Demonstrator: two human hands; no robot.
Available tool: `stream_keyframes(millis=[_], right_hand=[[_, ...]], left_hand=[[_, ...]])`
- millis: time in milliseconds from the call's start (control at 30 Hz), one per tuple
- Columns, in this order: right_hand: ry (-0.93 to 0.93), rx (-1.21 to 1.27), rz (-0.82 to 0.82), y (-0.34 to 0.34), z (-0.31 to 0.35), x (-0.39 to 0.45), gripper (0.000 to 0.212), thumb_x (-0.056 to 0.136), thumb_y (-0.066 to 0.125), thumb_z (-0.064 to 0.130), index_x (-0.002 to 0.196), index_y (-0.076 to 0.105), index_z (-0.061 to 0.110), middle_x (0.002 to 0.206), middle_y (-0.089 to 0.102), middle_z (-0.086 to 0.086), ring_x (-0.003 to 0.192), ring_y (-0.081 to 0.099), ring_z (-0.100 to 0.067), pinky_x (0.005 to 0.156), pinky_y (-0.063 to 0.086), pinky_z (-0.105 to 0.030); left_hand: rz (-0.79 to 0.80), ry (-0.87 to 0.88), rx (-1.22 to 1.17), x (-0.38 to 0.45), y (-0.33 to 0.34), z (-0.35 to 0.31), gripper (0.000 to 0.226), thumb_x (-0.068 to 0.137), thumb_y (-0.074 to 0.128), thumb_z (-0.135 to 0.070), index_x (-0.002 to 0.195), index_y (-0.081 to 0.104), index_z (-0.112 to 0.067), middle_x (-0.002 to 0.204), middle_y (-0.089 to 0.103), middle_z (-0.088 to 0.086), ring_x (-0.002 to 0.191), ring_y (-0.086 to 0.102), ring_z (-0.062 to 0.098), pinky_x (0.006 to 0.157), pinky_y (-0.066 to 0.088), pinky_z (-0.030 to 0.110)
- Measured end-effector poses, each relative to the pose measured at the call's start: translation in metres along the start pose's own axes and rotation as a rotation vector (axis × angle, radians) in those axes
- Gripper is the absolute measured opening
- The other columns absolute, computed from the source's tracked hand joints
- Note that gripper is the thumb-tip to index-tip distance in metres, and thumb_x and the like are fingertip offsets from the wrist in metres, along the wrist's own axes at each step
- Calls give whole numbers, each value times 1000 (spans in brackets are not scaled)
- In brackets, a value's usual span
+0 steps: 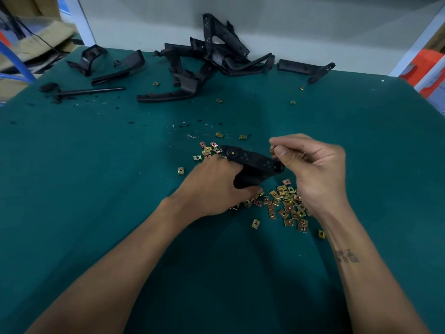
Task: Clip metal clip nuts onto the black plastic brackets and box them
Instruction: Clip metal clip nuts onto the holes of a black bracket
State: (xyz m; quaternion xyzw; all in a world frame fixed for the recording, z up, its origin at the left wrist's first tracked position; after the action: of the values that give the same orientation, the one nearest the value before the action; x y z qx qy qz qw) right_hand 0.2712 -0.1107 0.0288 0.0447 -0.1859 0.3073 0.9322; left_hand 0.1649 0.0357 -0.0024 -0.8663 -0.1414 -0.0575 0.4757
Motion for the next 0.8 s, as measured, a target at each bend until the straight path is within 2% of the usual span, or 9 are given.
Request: stream_keyframes(millis=[133,233,333,467,633,800], right_hand=[[32,17,21,2,0,-2,27,85,77,0,93,82,25,86,77,0,82,71,-13,77,55,-21],[46,42,-18,0,0,-2,23,79,81,-2,84,80,20,79,77,0,75,71,-14,73,56,-23],[52,14,-40,-1,-1,-2,29,79,79,-9,78,79,21,75,76,1,71,71,-13,70,57,-23],[9,-87,-42,2,0,-3,26,84,77,-7,84,76,19,78,76,6,75,69,-7,73,55,-19],[7,-12,-99,6,-3,-5,19,86,79,2,85,78,21,78,76,4,73,66,-11,70,53,-21],[46,66,-142,10,-7,-6,16,87,77,0,86,78,16,77,76,3,73,69,-9,71,54,-19]], left_hand=[[11,-6,39,0,1,-1,48,87,66,-59,119,69,-23,104,71,-6,95,64,18,83,54,39],[1,-2,80,0,1,-2,47,87,65,-61,112,70,-21,98,70,-5,89,62,21,78,53,38],[-6,-11,130,0,1,-2,49,87,63,-63,114,69,-22,102,70,-2,92,63,23,79,53,39],[20,-44,127,1,2,2,52,88,61,-63,115,70,-21,103,71,-1,94,63,23,82,53,40],[16,-61,128,2,2,3,51,88,62,-63,112,70,-19,100,71,0,92,64,24,80,53,39],[14,-57,133,1,2,4,50,88,62,-62,111,70,-18,99,71,1,92,63,25,78,53,38]])
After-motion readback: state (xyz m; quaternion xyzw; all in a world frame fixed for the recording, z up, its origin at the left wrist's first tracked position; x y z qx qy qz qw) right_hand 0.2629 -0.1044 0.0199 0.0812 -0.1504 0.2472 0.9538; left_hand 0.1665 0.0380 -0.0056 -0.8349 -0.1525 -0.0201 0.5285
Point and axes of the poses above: each hand's wrist, its own x-axis towards the middle knuckle, its own y-axis out of the palm, z = x × y, the point moved 4 cm from there along x, towards the middle knuckle
